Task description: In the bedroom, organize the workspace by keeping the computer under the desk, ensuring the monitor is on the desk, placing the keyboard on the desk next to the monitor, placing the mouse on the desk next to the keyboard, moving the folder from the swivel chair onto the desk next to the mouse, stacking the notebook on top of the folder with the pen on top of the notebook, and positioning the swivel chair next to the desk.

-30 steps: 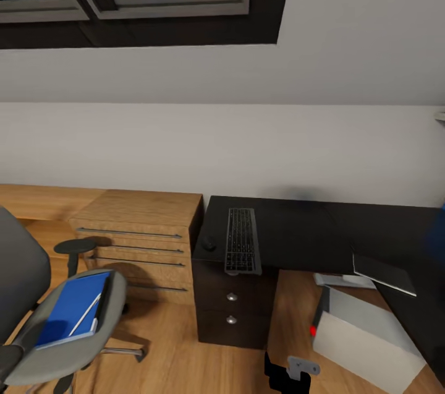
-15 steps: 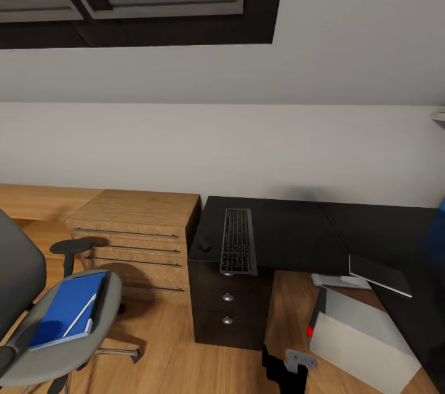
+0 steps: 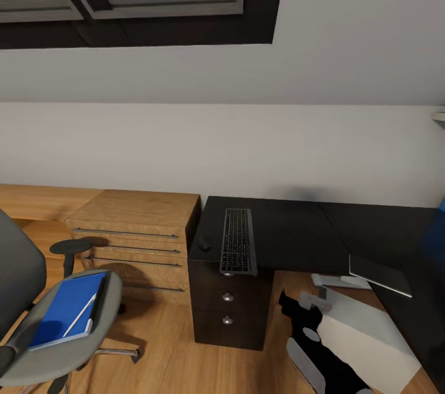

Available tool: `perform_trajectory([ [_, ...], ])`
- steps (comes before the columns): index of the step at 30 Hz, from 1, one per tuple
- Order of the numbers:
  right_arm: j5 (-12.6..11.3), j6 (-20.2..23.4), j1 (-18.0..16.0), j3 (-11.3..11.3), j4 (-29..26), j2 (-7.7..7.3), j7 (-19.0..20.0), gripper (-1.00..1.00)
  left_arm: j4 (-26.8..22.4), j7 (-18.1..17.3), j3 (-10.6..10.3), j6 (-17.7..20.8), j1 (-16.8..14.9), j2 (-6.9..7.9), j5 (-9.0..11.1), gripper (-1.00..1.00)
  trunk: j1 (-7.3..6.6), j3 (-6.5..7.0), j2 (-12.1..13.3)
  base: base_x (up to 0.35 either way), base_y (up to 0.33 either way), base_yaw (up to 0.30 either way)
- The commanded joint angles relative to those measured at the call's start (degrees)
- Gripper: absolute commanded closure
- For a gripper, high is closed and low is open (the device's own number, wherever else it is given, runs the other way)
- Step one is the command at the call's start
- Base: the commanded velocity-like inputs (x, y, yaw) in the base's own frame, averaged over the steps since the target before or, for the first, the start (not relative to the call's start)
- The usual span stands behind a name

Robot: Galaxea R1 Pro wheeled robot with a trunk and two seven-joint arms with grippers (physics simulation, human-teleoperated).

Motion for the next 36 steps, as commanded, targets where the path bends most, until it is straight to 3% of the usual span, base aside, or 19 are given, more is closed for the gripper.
perform_trajectory([
  [1,-0.66,2.19,-0.07,0.38,-2.23,-0.83,-2.36,-1.0,0.0,0.44,-0.49,-0.25,-0.04,0.09,0.56,-1.0,0.0,-0.07,-0.04,0.0,0.0,0.0],
  [5,-0.76,12.67,-0.07,0.11,-12.82,-3.51,-10.82,-1.0,0.0,0.43,-0.49,-0.25,-0.04,0.12,0.56,-1.0,0.0,-0.07,-0.04,0.0,0.0,0.0],
  [7,-0.8,15.81,-0.07,-0.24,-16.11,-4.07,-13.33,-1.0,0.0,0.43,-0.49,-0.25,-0.04,0.13,0.56,-1.0,0.0,-0.07,-0.04,0.0,0.0,0.0],
  [8,-0.87,22.68,-0.07,-5.34,-21.99,-4.8,-17.77,-1.0,0.0,0.42,-0.49,-0.46,-0.04,0.16,0.56,-1.0,0.0,-0.07,-0.04,0.0,0.0,0.0],
  [11,-0.89,23.68,-0.04,-7.98,-24.11,-4.91,-17.79,-1.0,0.05,0.42,-0.49,-1.23,-0.04,0.15,0.56,-1.0,0.0,-0.07,-0.04,0.0,0.0,0.0],
  [12,-0.79,23.96,0.0,-9.69,-25.03,-4.87,-16.76,-1.0,1.01,0.42,-0.52,-3.61,-0.04,0.11,0.47,-1.0,0.0,-0.07,-0.04,0.0,0.0,0.0],
  [13,-0.77,23.94,0.0,-9.93,-24.98,-4.87,-16.54,-1.0,1.34,0.42,-0.53,-4.29,-0.04,0.1,0.45,-1.0,0.0,-0.07,-0.04,0.0,0.0,0.0],
  [18,-0.72,23.5,0.02,-10.66,-24.68,-4.79,-15.72,-1.0,2.77,0.42,-0.57,-7.92,-0.04,-0.02,0.33,-1.0,0.0,-0.07,-0.04,0.0,0.0,0.0],
  [27,-0.73,19.14,0.09,-10.81,-24.11,-4.84,-13.98,-1.0,3.11,0.42,-0.58,-8.74,-0.04,-0.03,0.3,-1.0,0.0,-0.07,-0.04,0.0,0.0,-0.075],
  [36,-0.62,18.71,0.1,-10.77,-23.13,-4.79,-12.62,-1.0,3.09,0.42,-0.58,-8.85,-0.04,0.04,0.27,-1.0,0.0,-0.07,-0.04,0.0,0.0,-0.248],
])
